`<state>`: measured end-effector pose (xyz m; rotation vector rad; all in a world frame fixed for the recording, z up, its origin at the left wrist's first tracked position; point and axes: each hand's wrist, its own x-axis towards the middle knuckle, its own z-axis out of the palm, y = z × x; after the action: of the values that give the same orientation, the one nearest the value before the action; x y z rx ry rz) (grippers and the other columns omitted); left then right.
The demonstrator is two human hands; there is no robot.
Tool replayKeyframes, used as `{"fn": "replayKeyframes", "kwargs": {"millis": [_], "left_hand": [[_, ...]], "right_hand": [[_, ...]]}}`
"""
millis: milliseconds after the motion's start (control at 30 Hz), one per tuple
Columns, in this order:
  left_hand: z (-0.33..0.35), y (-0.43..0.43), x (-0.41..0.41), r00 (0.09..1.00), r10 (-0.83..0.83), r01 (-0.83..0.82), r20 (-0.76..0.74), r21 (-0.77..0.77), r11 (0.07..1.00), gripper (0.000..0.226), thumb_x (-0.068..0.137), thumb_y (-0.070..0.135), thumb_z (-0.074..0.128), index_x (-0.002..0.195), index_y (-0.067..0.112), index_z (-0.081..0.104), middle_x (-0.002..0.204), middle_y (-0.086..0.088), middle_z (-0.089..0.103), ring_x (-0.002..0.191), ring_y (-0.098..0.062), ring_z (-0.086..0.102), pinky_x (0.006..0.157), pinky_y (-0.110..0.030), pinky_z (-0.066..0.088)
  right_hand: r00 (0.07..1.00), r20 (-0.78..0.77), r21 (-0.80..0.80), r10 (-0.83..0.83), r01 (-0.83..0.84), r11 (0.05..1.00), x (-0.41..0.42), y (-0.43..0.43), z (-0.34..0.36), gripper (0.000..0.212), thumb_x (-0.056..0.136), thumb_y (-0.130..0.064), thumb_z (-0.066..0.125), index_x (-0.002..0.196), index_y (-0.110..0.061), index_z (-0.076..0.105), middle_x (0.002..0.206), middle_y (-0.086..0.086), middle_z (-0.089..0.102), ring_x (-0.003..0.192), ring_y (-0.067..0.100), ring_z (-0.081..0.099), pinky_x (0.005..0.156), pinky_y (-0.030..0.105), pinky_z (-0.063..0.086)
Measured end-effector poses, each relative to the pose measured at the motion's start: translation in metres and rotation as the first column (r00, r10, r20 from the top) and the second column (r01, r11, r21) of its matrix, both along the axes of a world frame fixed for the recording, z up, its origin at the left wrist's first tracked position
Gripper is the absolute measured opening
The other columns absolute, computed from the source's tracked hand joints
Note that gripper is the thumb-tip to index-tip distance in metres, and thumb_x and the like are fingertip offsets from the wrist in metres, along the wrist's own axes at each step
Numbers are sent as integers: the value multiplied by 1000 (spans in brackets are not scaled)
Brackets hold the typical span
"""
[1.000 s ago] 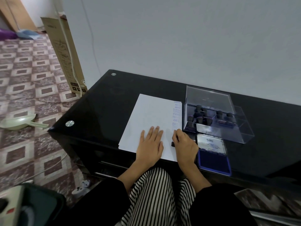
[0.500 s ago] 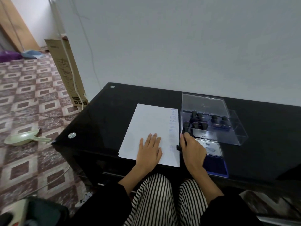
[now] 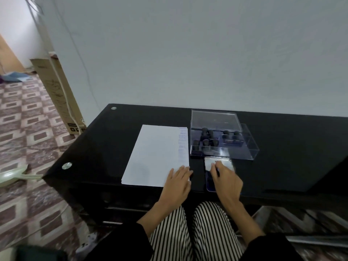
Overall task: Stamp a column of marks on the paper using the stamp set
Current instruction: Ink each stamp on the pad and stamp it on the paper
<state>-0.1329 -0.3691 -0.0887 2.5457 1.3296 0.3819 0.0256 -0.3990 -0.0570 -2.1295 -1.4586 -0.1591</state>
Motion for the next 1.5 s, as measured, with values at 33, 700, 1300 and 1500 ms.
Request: {"fn": "replayKeyframes", "kwargs": {"millis": [33, 700, 1300, 1500], "left_hand": [[-1, -4, 4, 1000, -13, 13, -17, 4, 1000, 72, 85, 43, 3, 141, 16, 39, 151, 2, 33, 143, -14, 23, 117, -38, 12], [23, 47, 26, 944, -17, -31, 330, 140, 990, 40, 95, 20, 42, 134, 15, 47, 138, 2, 45, 125, -12, 45, 103, -23, 33], [57, 209, 55, 964, 88, -111, 250, 79, 991, 36, 97, 9, 37, 132, 7, 43, 137, -6, 44, 119, -20, 49, 100, -28, 39], [31, 225, 56, 966, 79, -88, 247, 22, 996, 38, 101, 23, 32, 137, 11, 39, 139, -4, 44, 121, -15, 47, 102, -23, 37]], "right_hand": [[1000, 2, 1, 1, -1, 1000, 1, -3, -1, 28, 95, -28, 50, 72, -14, 54, 62, 1, 62, 50, 15, 51, 46, 24, 34], [951, -196, 42, 238, -234, 971, 20, 35, 49, 14, 93, -18, 44, 95, -17, 30, 56, -6, 40, 44, 7, 36, 42, 22, 22], [920, -191, -227, 343, -382, 896, 55, 222, 95, 17, 90, -16, 60, 107, -15, 61, 105, 2, 54, 96, 20, 57, 76, 28, 41], [928, -137, -453, 347, -370, 811, 47, 237, 77, 28, 90, -23, 60, 118, -16, 61, 124, 4, 61, 114, 22, 56, 89, 32, 44]]}}
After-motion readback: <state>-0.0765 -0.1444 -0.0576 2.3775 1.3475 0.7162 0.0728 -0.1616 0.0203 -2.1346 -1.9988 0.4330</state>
